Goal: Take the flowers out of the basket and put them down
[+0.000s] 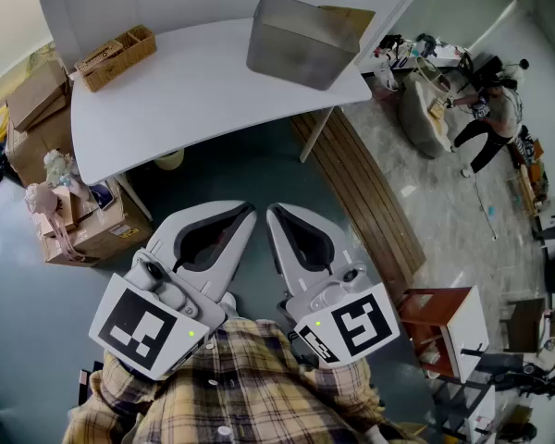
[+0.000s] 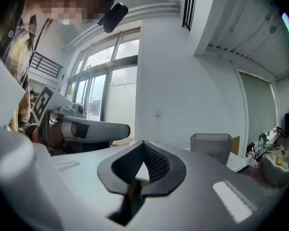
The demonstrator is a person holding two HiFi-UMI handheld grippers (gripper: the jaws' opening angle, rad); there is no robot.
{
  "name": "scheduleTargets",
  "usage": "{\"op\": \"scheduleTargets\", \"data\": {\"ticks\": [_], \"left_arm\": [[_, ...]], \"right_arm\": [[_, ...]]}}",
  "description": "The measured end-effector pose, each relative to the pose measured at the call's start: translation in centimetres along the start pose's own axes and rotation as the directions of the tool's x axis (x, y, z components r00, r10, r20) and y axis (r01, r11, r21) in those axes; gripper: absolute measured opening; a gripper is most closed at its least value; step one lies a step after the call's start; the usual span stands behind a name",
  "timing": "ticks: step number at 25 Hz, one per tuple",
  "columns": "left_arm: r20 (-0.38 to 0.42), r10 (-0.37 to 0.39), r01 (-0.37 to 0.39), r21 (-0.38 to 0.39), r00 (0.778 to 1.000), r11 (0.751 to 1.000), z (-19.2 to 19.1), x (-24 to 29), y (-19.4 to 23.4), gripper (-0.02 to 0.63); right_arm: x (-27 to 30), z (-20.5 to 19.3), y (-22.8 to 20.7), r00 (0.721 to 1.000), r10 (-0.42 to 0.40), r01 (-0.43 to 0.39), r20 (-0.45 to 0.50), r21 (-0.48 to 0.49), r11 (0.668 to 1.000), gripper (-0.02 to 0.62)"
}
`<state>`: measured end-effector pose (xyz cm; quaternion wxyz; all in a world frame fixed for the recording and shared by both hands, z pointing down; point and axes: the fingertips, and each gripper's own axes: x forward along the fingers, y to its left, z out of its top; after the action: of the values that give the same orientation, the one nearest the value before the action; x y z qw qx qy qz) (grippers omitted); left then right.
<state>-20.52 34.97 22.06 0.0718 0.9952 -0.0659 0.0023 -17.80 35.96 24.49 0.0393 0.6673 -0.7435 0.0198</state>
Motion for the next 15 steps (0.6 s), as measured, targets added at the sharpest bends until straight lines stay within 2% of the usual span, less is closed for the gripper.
{"op": "scheduleTargets", "data": {"ticks": [15], "left_arm": [[0.009, 0.019, -0.019, 0.004, 1.0, 1.0, -0.3, 1.3, -1.2, 0.012]], "right_arm": [[-1.7, -0.3, -1.5, 1.0, -0.009, 0.009, 0.002, -0.002, 1.0, 0.005]]}}
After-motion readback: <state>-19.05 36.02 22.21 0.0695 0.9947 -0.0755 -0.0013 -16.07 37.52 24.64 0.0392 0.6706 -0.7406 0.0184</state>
